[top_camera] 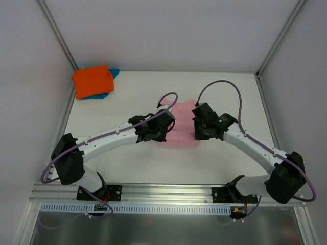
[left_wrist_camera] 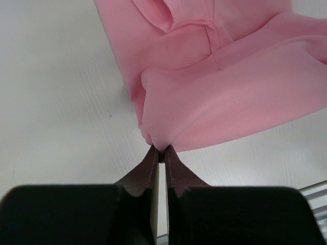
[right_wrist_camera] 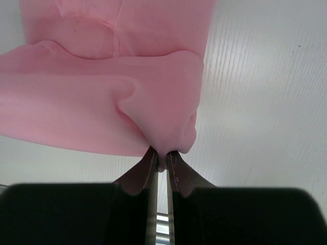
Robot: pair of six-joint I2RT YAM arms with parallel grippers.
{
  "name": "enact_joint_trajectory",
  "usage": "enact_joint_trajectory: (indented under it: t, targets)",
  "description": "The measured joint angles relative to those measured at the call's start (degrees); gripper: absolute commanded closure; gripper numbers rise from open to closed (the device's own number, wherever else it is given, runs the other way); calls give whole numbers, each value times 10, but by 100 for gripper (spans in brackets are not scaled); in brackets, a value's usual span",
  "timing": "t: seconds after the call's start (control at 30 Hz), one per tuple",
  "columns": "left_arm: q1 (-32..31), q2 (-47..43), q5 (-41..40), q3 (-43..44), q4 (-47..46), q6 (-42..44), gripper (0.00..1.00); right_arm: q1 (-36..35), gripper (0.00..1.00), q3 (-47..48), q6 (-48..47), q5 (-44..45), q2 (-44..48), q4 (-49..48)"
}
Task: Fold and stack the t-shirts
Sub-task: Fold the long partially folded tshirt into a neat square
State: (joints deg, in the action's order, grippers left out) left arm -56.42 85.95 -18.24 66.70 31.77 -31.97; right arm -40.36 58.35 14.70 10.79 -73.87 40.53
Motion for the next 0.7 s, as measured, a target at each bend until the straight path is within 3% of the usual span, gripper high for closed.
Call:
enact_joint_trajectory:
  t: [0.7]
  targets:
    - [128,161,64,221,18,110,100,135,100,242,-111,-75,-197,19]
